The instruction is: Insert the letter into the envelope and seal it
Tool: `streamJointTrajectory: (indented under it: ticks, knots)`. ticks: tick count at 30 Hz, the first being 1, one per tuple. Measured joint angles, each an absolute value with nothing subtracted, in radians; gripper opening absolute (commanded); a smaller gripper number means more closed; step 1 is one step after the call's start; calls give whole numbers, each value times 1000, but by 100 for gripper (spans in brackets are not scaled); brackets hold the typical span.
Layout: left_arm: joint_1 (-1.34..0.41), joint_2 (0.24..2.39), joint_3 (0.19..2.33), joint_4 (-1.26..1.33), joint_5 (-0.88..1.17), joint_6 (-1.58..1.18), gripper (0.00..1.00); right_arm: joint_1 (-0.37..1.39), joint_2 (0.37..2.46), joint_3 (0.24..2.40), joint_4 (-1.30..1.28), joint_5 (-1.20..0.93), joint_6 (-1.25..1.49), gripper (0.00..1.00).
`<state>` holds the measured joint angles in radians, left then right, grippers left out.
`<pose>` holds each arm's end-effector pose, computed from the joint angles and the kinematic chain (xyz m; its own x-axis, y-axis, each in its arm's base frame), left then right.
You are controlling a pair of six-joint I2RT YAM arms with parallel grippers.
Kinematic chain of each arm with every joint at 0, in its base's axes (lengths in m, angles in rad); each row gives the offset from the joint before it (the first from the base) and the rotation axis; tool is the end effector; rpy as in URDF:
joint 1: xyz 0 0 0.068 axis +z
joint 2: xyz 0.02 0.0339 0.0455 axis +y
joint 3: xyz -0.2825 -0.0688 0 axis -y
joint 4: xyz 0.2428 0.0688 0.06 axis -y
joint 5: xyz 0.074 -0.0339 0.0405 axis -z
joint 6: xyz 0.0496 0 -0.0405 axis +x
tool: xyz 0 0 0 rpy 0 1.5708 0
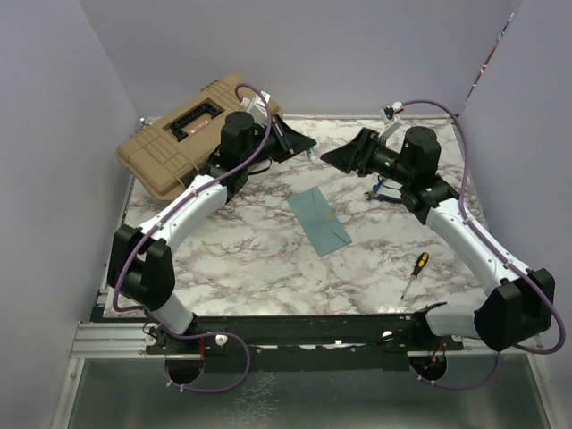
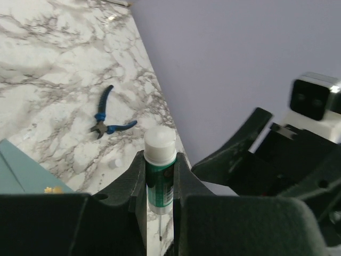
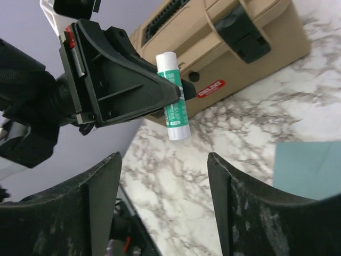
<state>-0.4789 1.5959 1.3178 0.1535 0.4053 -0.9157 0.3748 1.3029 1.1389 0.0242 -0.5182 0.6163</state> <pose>0.3422 -0.1997 0.3721 -0.6784 -0.4689 -0.5657 0.3821 0.4325 -0.8167 0.2800 0.1365 0.3892 -0.5535 0.3219 -0.7682 -0.5570 0.5426 0.6287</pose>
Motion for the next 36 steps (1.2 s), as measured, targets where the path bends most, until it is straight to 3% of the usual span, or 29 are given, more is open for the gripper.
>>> streamJointTrajectory:
  ticks: [8, 13, 21, 27, 32, 36]
  knots:
    - [-479, 1575, 1314, 284, 569, -946, 0, 347, 1336, 1034, 308, -712, 887, 46]
    - [-479, 1535, 1293, 396, 648, -950, 0, 347, 1348, 1026, 460, -808, 947, 38]
    - [-479, 1522, 1280, 506, 708, -968, 0, 347, 1360, 1028, 559, -858, 961, 14]
    - [-477, 1522, 1259, 537, 706, -948, 0, 348, 1378, 1061, 505, -860, 902, 1]
    - [-476, 1501, 1225, 557, 658, -891, 0, 384, 1381, 1142, 321, -795, 720, 1]
    - [-469, 1483, 1201, 561, 564, -872, 0, 454, 1383, 1226, 150, -611, 517, 0]
